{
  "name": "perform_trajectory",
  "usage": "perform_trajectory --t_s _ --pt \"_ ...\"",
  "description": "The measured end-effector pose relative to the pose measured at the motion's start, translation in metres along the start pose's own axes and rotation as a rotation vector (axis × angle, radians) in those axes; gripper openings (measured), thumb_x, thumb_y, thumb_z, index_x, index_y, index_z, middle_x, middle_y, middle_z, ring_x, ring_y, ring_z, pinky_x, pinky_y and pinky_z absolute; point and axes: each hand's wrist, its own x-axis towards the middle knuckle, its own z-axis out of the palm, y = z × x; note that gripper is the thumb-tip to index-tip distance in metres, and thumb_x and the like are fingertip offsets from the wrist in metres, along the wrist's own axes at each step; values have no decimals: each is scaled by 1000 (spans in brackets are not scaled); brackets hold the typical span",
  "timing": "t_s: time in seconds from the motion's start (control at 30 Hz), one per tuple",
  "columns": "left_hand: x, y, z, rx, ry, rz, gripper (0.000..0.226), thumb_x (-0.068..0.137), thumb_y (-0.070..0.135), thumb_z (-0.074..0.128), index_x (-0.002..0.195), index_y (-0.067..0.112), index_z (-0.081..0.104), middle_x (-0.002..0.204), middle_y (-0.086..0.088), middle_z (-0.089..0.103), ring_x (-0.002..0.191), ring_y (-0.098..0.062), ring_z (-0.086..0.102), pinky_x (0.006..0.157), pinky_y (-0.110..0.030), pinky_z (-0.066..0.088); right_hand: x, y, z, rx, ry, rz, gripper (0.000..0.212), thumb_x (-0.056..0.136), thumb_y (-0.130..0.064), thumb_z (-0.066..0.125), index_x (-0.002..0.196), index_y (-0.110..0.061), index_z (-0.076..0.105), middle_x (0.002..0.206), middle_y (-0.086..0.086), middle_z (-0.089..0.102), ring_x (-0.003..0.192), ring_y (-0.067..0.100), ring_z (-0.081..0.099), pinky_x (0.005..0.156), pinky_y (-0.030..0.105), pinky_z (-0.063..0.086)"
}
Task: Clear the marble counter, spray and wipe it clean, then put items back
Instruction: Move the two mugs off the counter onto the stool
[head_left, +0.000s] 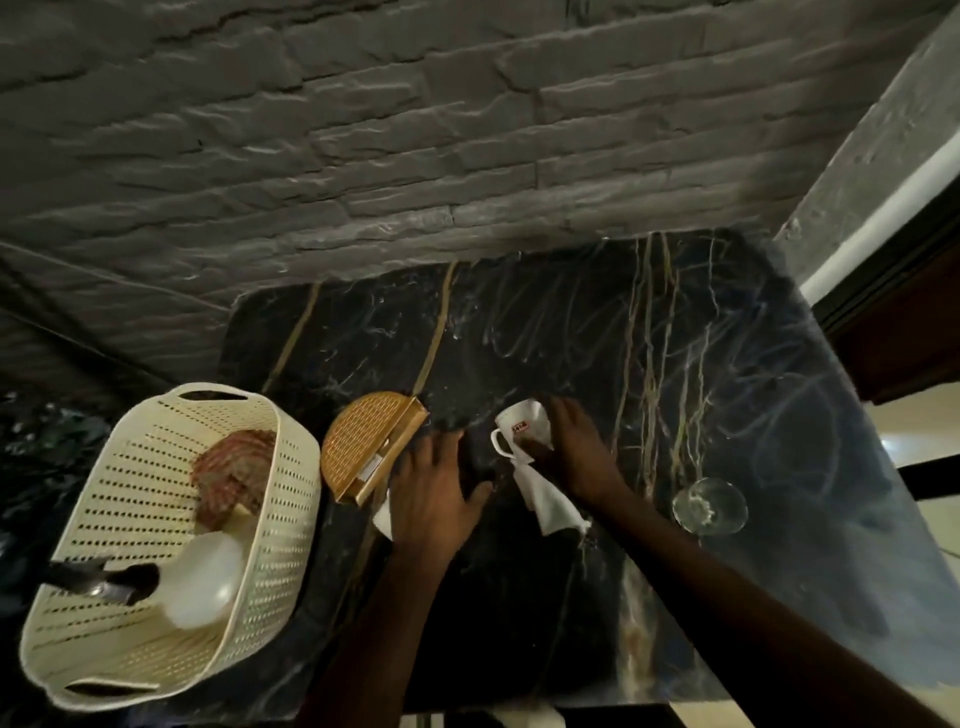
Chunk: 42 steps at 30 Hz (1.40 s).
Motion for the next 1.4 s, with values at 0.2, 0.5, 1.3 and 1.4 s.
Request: perform_trajectory --t_s 0.2,0.5,1.3,1.4 --pt "-5 -38 10 42 -231 -142 91 72 53 72 146 33 21 156 -6 25 140 -31 32 109 -50 35 23 -2 36 -275 -7 0 67 83 -46 62 138 -22 34 133 13 42 111 32 49 87 40 44" --pt "-8 -40 -12 -252 -100 -159 95 74 45 76 148 23 20 142 -6 46 127 -25 48 98 -39 43 12 -25 18 57 220 -22 60 69 -41 81 111 -9 52 110 9 55 98 18 52 75 16 34" --pt "-333 -256 -113 -630 949 -739 73 59 50 80 123 34 49 122 17 55 116 -14 53 95 -36 46 -170 -354 158 120 -432 -753 82 63 -35 85 131 -8 48 134 14 46 118 12 33 97 5 14" --pt "-394 -288 -52 -672 946 -977 72 59 40 86 116 44 42 115 18 53 109 -12 54 88 -33 47 -212 -346 247 80 -639 -800 84 64 -51 75 130 -6 50 131 13 51 119 19 46 99 12 22"
